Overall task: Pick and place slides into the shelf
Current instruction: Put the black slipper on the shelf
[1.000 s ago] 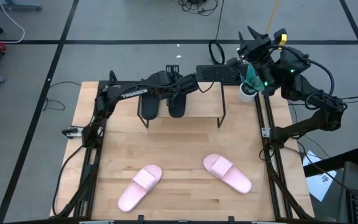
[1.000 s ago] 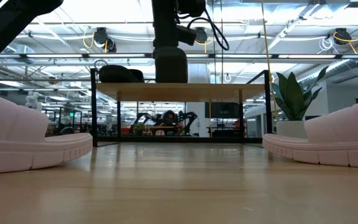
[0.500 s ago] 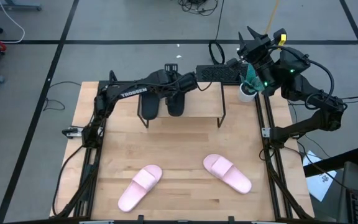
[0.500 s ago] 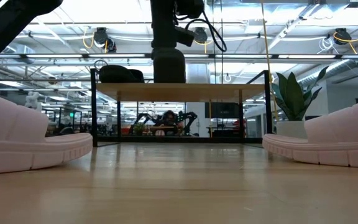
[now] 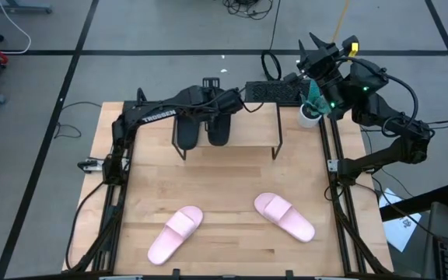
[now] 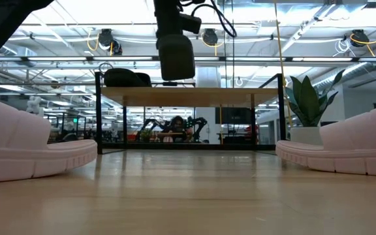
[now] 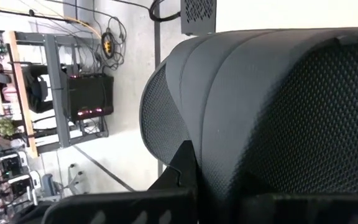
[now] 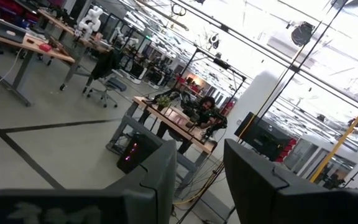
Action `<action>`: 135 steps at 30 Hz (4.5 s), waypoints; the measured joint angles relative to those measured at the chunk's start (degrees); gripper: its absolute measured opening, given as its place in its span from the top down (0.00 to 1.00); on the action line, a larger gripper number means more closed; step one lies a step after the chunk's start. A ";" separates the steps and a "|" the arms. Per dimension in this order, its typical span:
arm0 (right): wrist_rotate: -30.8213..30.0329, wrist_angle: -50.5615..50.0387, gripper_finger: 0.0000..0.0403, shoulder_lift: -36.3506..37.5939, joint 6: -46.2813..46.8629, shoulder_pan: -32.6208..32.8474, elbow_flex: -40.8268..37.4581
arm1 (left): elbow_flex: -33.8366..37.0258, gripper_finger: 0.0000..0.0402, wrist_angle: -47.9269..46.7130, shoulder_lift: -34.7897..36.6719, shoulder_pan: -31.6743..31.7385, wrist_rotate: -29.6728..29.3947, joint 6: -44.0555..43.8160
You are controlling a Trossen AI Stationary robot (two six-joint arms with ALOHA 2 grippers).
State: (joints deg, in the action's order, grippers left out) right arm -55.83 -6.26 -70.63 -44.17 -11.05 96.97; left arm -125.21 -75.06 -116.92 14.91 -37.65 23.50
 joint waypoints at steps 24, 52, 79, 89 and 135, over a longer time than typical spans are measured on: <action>-1.18 1.44 0.69 0.02 2.54 0.00 0.00 | 25.90 1.00 18.15 12.58 -1.20 1.02 6.80; -1.11 1.31 0.69 0.00 4.36 0.00 -0.02 | 25.83 1.00 20.45 9.77 3.37 2.96 7.35; -1.05 1.29 0.69 0.00 4.05 0.00 -0.02 | 25.86 1.00 19.02 9.07 4.85 5.10 4.19; -1.05 1.29 0.69 0.00 4.03 0.00 0.00 | 25.86 1.00 18.22 9.07 4.24 5.08 3.58; -1.03 1.25 0.69 -0.01 4.05 0.00 -0.02 | 29.59 0.79 18.77 9.18 3.33 1.10 1.86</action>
State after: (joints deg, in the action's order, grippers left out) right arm -56.86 -5.02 -70.64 -40.12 -11.05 96.95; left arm -95.61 -56.29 -107.74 18.24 -36.56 25.36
